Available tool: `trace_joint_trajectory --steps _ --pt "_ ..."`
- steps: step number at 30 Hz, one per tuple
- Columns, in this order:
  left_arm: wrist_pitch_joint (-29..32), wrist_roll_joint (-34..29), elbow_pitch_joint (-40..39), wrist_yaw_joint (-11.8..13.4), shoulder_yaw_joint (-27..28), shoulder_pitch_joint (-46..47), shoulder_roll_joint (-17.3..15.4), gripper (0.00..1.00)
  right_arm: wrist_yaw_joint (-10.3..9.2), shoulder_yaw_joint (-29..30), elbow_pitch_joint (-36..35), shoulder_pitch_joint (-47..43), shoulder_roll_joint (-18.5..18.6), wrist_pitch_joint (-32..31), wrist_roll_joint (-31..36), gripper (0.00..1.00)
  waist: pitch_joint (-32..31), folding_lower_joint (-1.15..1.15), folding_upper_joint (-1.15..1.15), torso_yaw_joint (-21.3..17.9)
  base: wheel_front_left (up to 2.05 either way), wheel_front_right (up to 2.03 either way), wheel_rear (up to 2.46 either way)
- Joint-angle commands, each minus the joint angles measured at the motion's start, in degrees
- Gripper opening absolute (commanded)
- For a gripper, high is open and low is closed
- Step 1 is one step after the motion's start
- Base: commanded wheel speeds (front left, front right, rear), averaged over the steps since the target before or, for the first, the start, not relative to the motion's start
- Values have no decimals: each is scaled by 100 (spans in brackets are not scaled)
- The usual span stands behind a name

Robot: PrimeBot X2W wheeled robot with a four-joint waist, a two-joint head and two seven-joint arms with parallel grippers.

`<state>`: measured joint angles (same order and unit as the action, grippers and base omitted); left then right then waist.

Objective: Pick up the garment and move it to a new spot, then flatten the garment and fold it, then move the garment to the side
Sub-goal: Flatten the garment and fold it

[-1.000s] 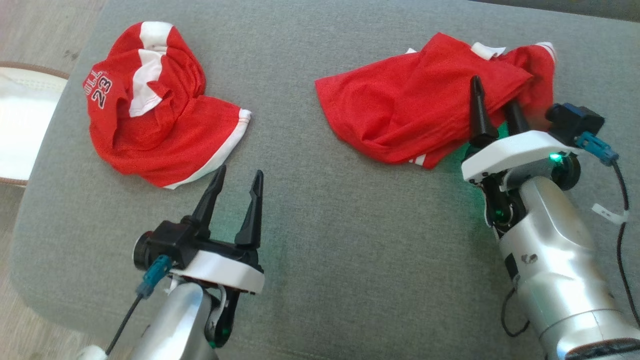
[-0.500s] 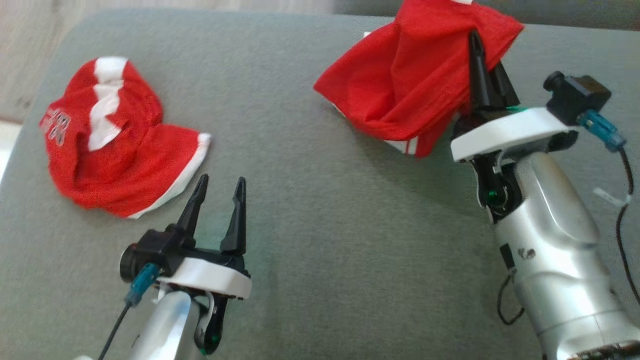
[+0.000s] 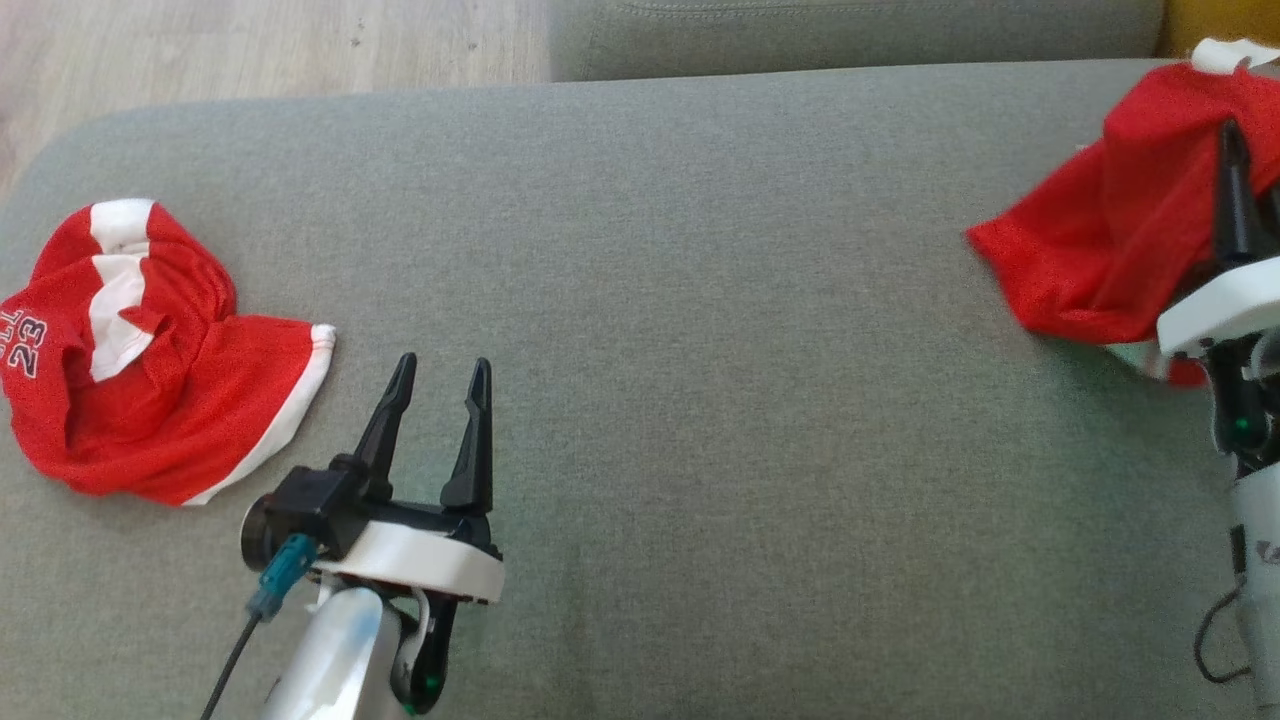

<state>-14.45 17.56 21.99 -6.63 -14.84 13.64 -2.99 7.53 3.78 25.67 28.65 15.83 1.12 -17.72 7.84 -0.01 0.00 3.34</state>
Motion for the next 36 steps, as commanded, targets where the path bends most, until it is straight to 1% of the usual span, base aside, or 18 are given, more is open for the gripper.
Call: trace_joint_trajectory --steps 1,4,7,11,13,15,18,19,20,21,22,25,28,32,33,34,36 --pt "-54 -23 -164 -22 181 121 -30 100 -4 -94 -369 112 -18 -40 43 0 18 1 0 18 0 0 0" --pt "-54 -18 -139 -33 185 119 -20 100 -4 -121 -689 112 -189 -148 38 0 13 1 0 59 0 0 0" --pt "-54 -12 -105 -44 160 117 -11 100 -4 -266 -989 124 -407 -214 30 0 -14 1 0 137 0 0 0" --pt "-55 3 -90 -51 164 93 -3 100 -4 -789 -1454 166 -841 -313 -340 0 -34 1 0 233 0 0 0" --pt "-55 -4 -86 -54 179 81 0 100 -4 -1079 -1690 194 -1051 -364 -762 0 -24 1 0 281 0 0 0" --pt "-55 -15 -72 -57 188 72 1 100 -4 -1361 -1880 190 -1198 -438 -1331 0 -18 1 0 329 0 0 0" --pt "-55 -24 -58 -61 199 74 4 100 -4 -1745 -2063 103 -1283 -524 -2384 0 20 1 0 401 0 0 0" --pt "-55 -24 -58 -61 199 74 4 100 -4 -1745 -2063 103 -1283 -524 -2384 0 20 1 0 401 0 0 0" --pt "-55 -30 -46 -62 192 77 4 100 -4 -1869 -2071 50 -1288 -496 -2842 0 32 1 0 428 0 0 0" --pt "-55 -35 -37 -64 181 83 5 100 -4 -1981 -2032 8 -1290 -442 -3167 0 48 1 0 452 0 0 0" --pt "-55 -38 -29 -65 169 89 6 100 -4 -2067 -1951 -24 -1291 -381 -3345 0 70 1 0 474 0 0 0" --pt "-55 -44 -18 -69 146 114 7 100 -4 -2060 -1403 -128 -1293 -203 -3496 0 138 1 0 522 0 0 0" --pt "-55 -49 -23 -71 163 141 8 100 -4 -1832 -619 -166 -1282 -147 -3212 0 212 1 0 533 0 0 0" --pt "-55 -78 -3 -75 188 171 8 100 -4 -1453 418 -150 -1092 -67 -2669 0 275 1 0 521 0 0 0" --pt "-55 -84 8 -75 187 176 8 100 -4 -1346 628 -131 -1061 -17 -2556 3 277 1 0 513 0 0 0" --pt "-55 -87 19 -76 188 178 8 100 -4 -1239 819 -112 -1044 36 -2453 100 273 1 0 498 0 0 0" --pt "-55 -93 35 -77 202 173 8 100 -4 -1094 1120 -56 -1021 114 -2237 100 260 1 0 449 0 0 0"
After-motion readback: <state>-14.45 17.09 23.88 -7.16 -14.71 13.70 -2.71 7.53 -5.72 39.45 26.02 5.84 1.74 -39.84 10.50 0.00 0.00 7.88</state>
